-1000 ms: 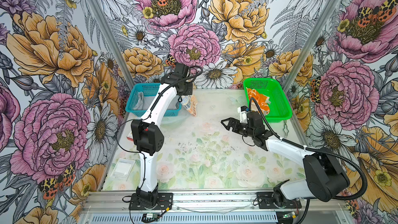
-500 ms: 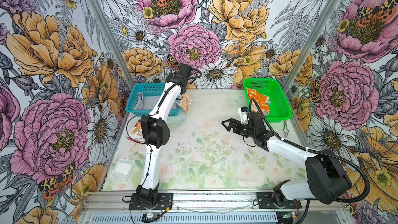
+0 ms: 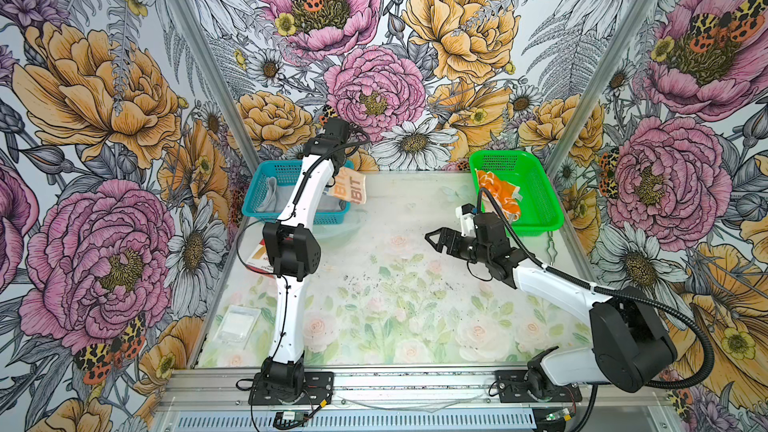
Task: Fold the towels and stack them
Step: 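Carry the towel to the teal basket and lower it with the left gripper, then open the left gripper to release the RABBIT towel onto the grey towel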
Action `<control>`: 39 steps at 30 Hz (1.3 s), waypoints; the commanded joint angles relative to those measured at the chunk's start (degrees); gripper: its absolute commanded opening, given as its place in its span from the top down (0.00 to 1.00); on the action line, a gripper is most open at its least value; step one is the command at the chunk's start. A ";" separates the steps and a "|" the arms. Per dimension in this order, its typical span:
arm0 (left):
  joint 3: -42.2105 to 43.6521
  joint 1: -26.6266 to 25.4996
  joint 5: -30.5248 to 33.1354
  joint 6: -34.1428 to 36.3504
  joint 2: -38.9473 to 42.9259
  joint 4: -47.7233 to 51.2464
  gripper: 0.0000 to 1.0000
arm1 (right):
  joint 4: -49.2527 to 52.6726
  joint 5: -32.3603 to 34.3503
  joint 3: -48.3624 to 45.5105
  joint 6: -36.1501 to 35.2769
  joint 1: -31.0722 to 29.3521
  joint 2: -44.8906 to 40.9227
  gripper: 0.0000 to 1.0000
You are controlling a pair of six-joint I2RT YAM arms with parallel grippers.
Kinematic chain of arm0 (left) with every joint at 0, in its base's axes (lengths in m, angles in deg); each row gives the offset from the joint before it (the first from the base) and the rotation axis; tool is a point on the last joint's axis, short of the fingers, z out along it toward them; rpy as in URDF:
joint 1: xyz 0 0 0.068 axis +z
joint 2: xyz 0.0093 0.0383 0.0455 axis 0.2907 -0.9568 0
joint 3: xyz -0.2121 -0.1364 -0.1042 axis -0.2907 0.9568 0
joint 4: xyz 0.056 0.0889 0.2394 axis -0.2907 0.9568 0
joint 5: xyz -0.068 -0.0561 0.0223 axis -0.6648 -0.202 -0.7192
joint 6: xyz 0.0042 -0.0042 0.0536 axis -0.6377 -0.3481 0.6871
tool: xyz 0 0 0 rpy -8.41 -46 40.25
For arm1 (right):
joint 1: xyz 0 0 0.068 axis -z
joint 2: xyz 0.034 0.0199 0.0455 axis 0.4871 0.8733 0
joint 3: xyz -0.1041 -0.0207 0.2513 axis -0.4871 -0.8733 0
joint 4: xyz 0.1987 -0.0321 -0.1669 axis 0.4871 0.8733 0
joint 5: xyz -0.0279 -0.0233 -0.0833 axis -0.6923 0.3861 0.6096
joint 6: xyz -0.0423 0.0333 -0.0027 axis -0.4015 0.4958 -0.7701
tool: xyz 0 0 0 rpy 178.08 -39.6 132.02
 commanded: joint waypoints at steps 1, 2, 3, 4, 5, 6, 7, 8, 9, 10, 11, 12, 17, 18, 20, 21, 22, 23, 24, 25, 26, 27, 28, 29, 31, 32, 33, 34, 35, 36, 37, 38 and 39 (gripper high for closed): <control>-0.66 1.26 2.59 0.88 -2.92 -0.65 1.00 | 0.43 -0.05 2.25 -0.97 -1.08 1.24 0.07; -0.93 1.72 2.27 0.98 -3.58 -0.64 1.00 | 0.52 0.12 2.38 -0.99 -1.26 1.42 0.07; -1.26 2.22 1.99 1.17 -4.15 -0.66 1.00 | 0.52 0.11 2.44 -0.98 -1.44 1.58 0.07; -1.60 2.64 1.81 1.32 -4.88 -0.63 1.00 | 0.52 0.08 2.49 -0.94 -1.51 1.73 0.07; -1.81 3.01 1.67 1.32 -5.50 -0.58 1.00 | 0.68 0.08 2.58 -0.94 -1.64 1.96 0.07; -2.00 3.50 1.38 1.36 -6.00 -0.61 1.00 | 0.65 0.03 2.54 -0.92 -1.62 2.00 0.07; -2.21 3.93 1.18 1.34 -6.53 -0.59 1.00 | 0.70 0.03 2.58 -0.91 -1.71 2.16 0.07; -2.40 4.48 1.08 1.28 -6.94 -0.60 1.00 | 0.69 0.10 2.54 -0.75 -1.71 2.18 0.07; -2.55 4.81 0.79 1.24 -7.38 -0.61 1.00 | 0.70 0.07 2.53 -0.66 -1.79 2.25 0.07; -2.94 5.40 0.49 1.31 -7.82 -0.60 1.00 | 0.70 0.12 2.58 -0.66 -1.80 2.27 0.07; -3.31 5.80 0.30 1.32 -8.20 -0.62 1.00 | 0.78 0.19 2.65 -0.66 -1.80 2.34 0.07; -3.72 6.14 0.07 1.50 -8.57 -0.62 1.00 | 0.91 0.21 2.77 -0.68 -1.80 2.43 0.07; -6.28 8.25 -1.56 2.26 -11.18 -0.59 1.00 | 1.91 -0.05 4.02 -0.95 -1.89 3.36 0.07; -7.02 8.71 -1.97 2.28 -11.76 -0.61 1.00 | 2.29 -0.14 4.28 -1.06 -1.88 3.48 0.07; -8.50 9.50 -3.16 2.05 -13.79 -0.59 1.00 | 3.04 -0.06 4.76 -1.39 -1.89 3.71 0.07; -9.14 9.80 -3.83 1.97 -14.63 -0.62 1.00 | 3.28 -0.05 5.01 -1.54 -1.88 3.82 0.07; -9.90 9.97 -3.92 1.86 -15.48 -0.54 1.00 | 3.50 -0.01 5.29 -1.68 -1.88 4.00 0.07; -10.41 10.08 -4.13 1.69 -16.10 -0.51 1.00 | 3.66 -0.10 5.70 -1.67 -1.88 4.29 0.07; -10.85 10.14 -4.27 1.61 -16.55 -0.54 1.00 | 3.75 -0.30 5.91 -1.58 -1.88 4.52 0.07; -11.29 10.25 -4.55 1.50 -16.76 -0.49 1.00 | 3.70 -0.40 6.30 -1.37 -1.88 4.79 0.07; -11.49 10.34 -4.77 1.38 -16.91 -0.63 1.00 | 3.72 -0.41 6.49 -1.31 -1.97 5.07 0.07; -11.67 10.43 -4.62 1.24 -17.06 -0.54 1.00 | 3.70 -0.41 6.64 -1.20 -1.97 5.23 0.07; -11.55 10.60 -4.26 1.16 -17.05 -0.47 1.00 | 3.70 -0.41 6.77 -1.36 -2.05 5.45 0.08; -11.22 10.75 -4.02 1.00 -16.88 -0.42 1.00 | 3.73 -0.56 6.84 -1.33 -2.06 5.68 0.08; -10.51 10.96 -3.42 0.74 -16.71 -0.54 1.00 | 3.69 -1.04 6.94 -1.35 -2.17 6.18 0.08; -10.44 11.03 -2.88 0.57 -16.63 -0.58 0.97 | 3.69 -1.19 6.92 -1.36 -2.15 6.29 0.07; -10.49 11.06 -2.56 0.43 -16.72 -0.57 0.95 | 3.76 -1.44 6.95 -1.37 -2.15 6.39 0.07; -10.62 11.21 -2.25 0.22 -16.85 -0.61 0.93 | 3.69 -1.48 6.89 -1.48 -2.14 6.48 0.08; -10.78 11.28 -1.44 -0.03 -17.03 -0.60 0.89 | 3.69 -1.54 6.77 -1.56 -2.15 6.34 0.08; -11.08 11.39 -0.81 -0.35 -17.07 -0.58 0.82 | 3.70 -1.68 6.70 -1.61 -2.15 6.32 0.08; -11.31 11.53 -0.46 -0.51 -17.21 -0.62 0.72 | 3.69 -1.72 6.46 -1.62 -2.14 6.11 0.08; -11.53 11.62 -0.13 -0.80 -17.31 -0.62 0.64 | 3.69 -1.70 6.26 -1.65 -2.15 5.92 0.07; -11.74 11.70 0.27 -0.95 -17.37 -0.62 0.60 | 3.70 -1.58 6.00 -1.70 -2.15 5.70 0.08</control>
